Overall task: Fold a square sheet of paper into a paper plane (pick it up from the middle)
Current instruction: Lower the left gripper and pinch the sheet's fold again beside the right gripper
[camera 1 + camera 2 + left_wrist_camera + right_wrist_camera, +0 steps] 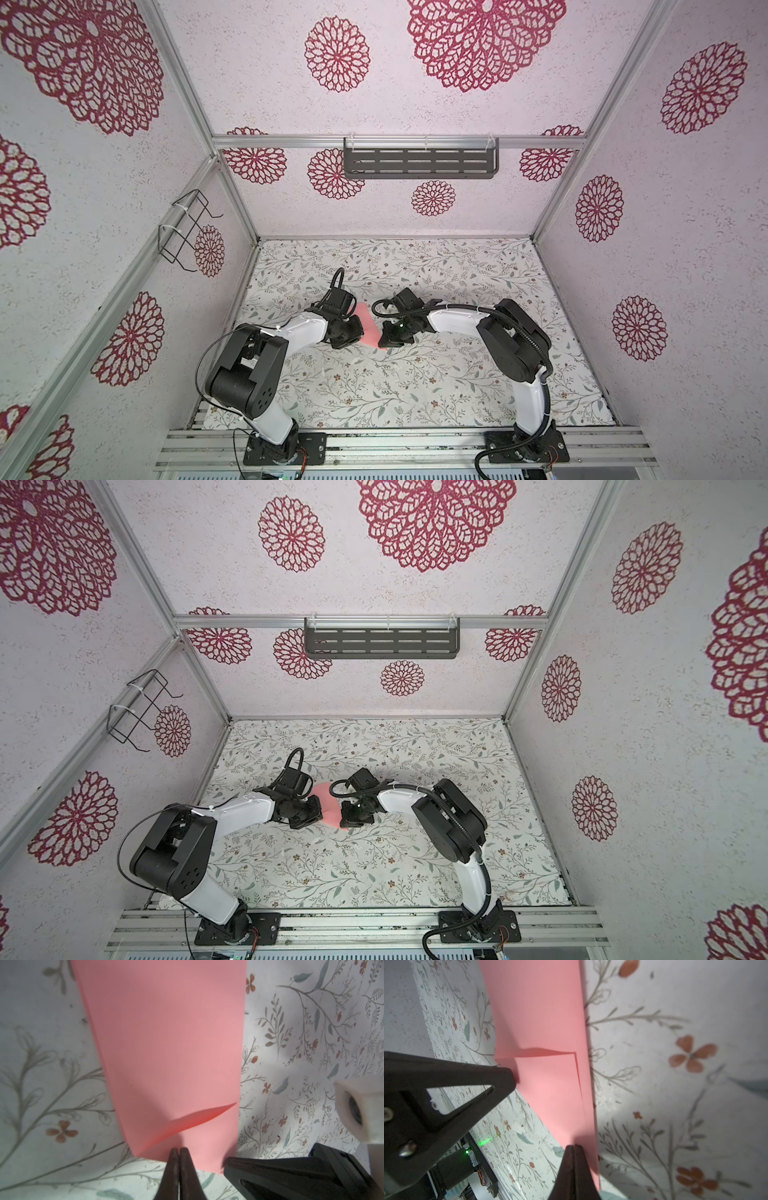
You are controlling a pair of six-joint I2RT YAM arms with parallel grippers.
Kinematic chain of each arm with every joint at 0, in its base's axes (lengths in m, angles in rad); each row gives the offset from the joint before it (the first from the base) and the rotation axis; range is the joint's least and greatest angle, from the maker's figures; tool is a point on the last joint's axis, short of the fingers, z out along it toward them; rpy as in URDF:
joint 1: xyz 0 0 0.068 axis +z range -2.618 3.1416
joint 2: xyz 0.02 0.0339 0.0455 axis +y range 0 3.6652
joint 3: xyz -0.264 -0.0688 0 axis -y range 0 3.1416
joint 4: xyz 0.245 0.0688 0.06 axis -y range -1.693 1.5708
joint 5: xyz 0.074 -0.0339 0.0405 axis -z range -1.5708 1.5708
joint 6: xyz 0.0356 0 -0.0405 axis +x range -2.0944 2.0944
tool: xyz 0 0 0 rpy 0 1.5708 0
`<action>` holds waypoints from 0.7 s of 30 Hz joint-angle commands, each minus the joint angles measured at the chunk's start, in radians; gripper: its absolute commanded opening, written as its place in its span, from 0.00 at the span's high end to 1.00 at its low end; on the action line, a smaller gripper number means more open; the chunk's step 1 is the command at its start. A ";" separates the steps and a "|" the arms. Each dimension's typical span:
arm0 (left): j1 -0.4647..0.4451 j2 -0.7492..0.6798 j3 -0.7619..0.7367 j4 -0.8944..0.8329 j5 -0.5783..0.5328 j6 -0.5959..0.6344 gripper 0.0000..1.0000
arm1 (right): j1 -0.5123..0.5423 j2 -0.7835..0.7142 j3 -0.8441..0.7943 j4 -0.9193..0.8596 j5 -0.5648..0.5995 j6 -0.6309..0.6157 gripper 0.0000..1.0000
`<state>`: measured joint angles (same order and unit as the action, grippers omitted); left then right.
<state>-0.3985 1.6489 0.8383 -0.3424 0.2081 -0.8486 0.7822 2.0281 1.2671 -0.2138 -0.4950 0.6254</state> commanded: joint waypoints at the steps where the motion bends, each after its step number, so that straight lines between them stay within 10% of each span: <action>1: -0.001 0.016 0.021 -0.008 -0.052 -0.006 0.95 | -0.014 0.029 0.015 -0.067 0.054 -0.036 0.94; 21: 0.005 0.076 -0.002 -0.065 -0.088 -0.083 0.98 | -0.002 0.037 0.048 0.186 -0.127 0.004 1.00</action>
<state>-0.3981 1.6752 0.8440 -0.3550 0.1532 -0.9100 0.7753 2.0361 1.2758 -0.0551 -0.6067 0.5900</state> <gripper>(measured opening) 0.044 0.057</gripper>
